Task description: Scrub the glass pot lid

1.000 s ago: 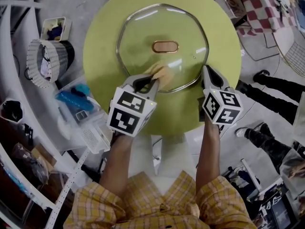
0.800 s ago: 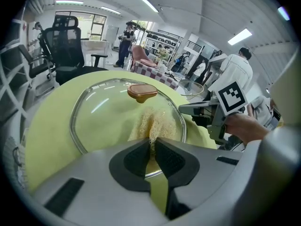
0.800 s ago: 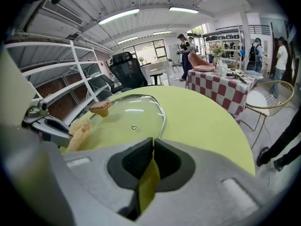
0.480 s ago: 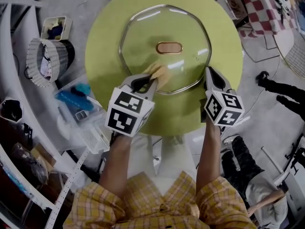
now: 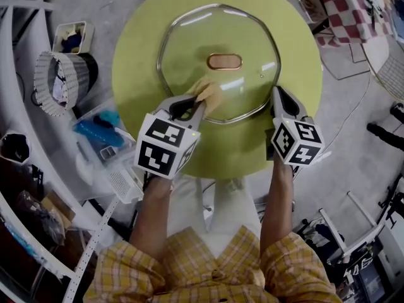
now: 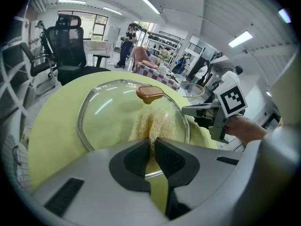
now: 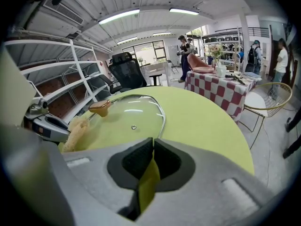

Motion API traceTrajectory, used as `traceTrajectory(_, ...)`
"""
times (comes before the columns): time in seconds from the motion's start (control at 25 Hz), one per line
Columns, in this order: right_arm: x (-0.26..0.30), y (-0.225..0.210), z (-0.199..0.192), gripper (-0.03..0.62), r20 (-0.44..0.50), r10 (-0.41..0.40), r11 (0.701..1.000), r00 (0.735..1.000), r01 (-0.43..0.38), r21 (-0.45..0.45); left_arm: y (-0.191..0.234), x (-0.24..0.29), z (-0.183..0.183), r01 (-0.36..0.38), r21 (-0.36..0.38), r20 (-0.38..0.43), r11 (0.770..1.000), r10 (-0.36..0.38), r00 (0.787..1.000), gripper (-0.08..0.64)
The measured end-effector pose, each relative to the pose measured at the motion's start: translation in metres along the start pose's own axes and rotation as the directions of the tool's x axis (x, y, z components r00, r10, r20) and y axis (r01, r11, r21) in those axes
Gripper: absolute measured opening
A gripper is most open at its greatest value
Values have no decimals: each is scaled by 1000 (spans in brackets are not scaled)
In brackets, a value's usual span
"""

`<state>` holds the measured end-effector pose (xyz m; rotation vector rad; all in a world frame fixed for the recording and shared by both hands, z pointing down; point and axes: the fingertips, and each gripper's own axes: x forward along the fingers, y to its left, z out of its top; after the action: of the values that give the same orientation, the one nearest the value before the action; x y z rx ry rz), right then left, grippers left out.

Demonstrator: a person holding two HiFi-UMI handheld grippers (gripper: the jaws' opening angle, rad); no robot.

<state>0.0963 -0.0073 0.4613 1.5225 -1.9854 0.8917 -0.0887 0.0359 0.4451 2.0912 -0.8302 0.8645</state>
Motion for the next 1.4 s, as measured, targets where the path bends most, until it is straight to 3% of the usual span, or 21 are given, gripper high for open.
traceTrajectory(1.4, 2, -1, 2, 8, -6, -8, 1000, 1000, 8, 6, 59, -13, 20, -107, -2, 5, 994, 107, 994, 34)
